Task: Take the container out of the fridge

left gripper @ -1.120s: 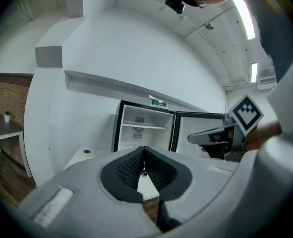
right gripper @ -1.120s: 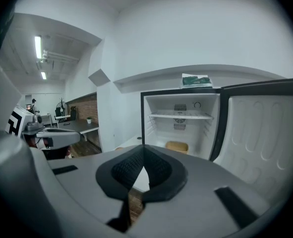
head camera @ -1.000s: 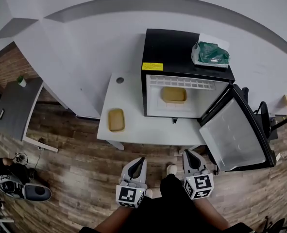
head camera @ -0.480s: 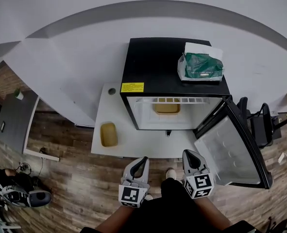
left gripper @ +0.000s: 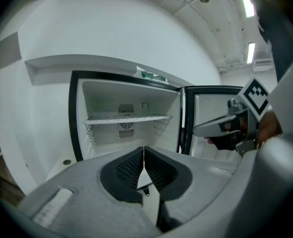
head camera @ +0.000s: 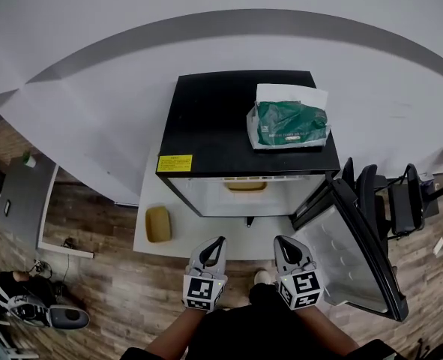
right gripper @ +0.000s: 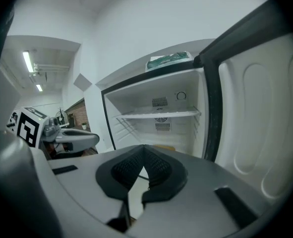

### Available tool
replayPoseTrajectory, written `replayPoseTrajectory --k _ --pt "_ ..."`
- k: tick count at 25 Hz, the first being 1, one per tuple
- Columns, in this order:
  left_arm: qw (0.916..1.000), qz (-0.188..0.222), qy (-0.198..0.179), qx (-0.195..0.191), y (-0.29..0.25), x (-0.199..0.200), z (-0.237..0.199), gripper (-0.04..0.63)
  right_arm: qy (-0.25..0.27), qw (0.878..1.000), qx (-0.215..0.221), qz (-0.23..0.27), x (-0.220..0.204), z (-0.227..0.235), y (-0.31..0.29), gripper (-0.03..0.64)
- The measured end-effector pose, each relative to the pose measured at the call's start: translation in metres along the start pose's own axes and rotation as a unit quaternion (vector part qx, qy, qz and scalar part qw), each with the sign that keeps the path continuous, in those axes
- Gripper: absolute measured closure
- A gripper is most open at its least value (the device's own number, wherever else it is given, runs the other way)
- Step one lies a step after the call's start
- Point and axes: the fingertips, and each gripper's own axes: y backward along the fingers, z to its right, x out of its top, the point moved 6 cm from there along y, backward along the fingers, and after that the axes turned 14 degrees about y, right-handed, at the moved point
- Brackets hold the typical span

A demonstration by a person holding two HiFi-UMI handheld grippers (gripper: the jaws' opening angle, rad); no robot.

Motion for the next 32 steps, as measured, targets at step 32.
replayPoseTrajectory --k 32 --pt "0.9560 -0.209 -0.182 -0.097 -0.221 -0.055 -0.045 0.448 -0.050 0.996 -0.063 -0.043 -0.027 0.031 -0.019 0.617"
